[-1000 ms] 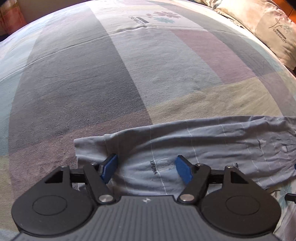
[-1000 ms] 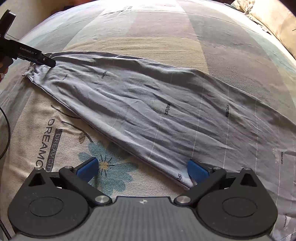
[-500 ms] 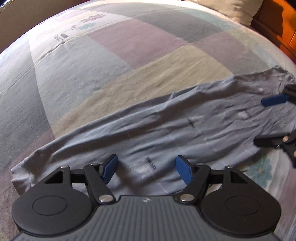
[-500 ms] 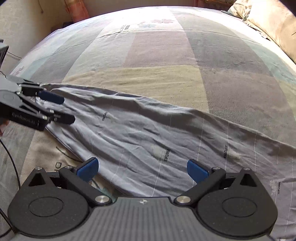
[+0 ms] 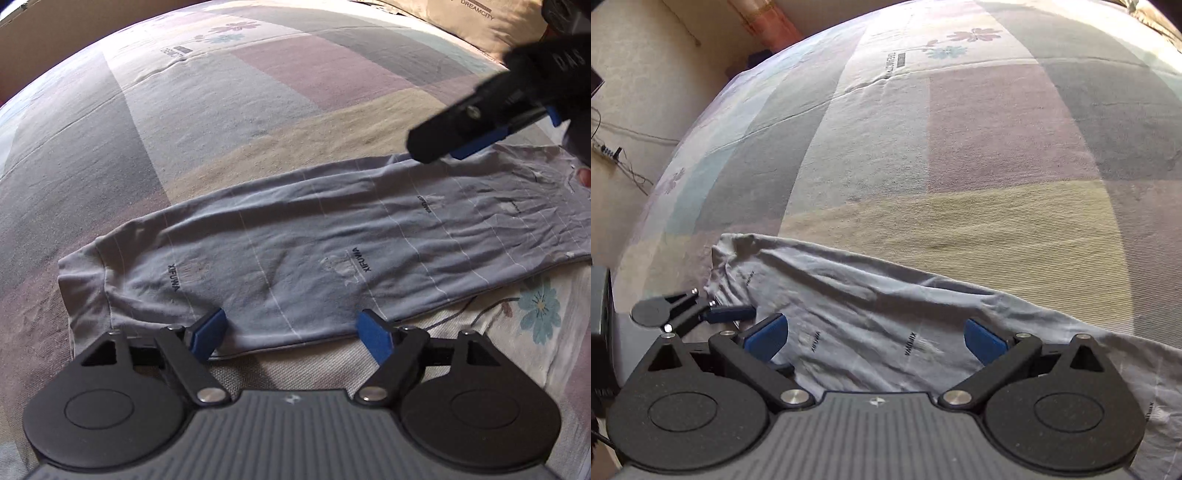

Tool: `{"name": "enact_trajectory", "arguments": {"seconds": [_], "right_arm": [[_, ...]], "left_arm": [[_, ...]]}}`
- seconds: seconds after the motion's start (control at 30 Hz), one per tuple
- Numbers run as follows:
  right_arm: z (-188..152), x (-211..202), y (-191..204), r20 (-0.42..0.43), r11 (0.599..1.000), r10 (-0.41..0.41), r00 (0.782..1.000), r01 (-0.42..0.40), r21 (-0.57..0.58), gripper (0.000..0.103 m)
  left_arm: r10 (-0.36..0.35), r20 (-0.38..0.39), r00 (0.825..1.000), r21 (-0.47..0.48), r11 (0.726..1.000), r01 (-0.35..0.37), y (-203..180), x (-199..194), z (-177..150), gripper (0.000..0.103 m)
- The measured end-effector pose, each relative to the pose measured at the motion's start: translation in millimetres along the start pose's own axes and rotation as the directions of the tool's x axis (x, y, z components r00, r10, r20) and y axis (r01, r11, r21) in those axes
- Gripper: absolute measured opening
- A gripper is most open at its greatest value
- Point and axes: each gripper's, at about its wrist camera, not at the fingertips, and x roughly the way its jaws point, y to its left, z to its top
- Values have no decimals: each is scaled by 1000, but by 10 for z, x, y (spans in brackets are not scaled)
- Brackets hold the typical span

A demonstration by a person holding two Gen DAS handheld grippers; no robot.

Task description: Fold clothes

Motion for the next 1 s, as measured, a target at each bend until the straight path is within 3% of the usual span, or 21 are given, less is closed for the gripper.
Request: {"name": "enact_trajectory", "arguments": {"seconds": [0.13,0.3,0.37,0.47,0.6,0.73,0.87,1.0], "right_arm": [[144,361,203,-17,993,-32,999,34,109,103],[251,811,246,-25,975,-147,989,149,166,103],[332,846,295,-22,977,-170,985,172,123,103],[377,817,275,-31,988,-145,989,146,50,103],[287,578,244,-48,992,-123,991,123,-19,103],[-42,232,216,7,977,-190,982,189,-96,103],[-509,10,115,66,943,-285,956,292,-157,103],[-772,10,39,128,926,-345,930,359,-112,103]], "left_arm": [[-19,18,1000,20,1000,19,20,-29,-126,81],[-24,24,999,53,998,23,18,-37,-155,82],[-34,32,999,44,999,32,51,-65,-182,82],[-37,26,999,69,997,35,47,-107,-193,82],[-15,21,1000,35,999,14,152,-184,-150,81],[55,13,998,20,998,-56,340,-187,-112,80],[98,48,994,0,995,-98,466,-202,-10,80],[44,102,994,-51,998,-39,435,-86,224,80]]}}
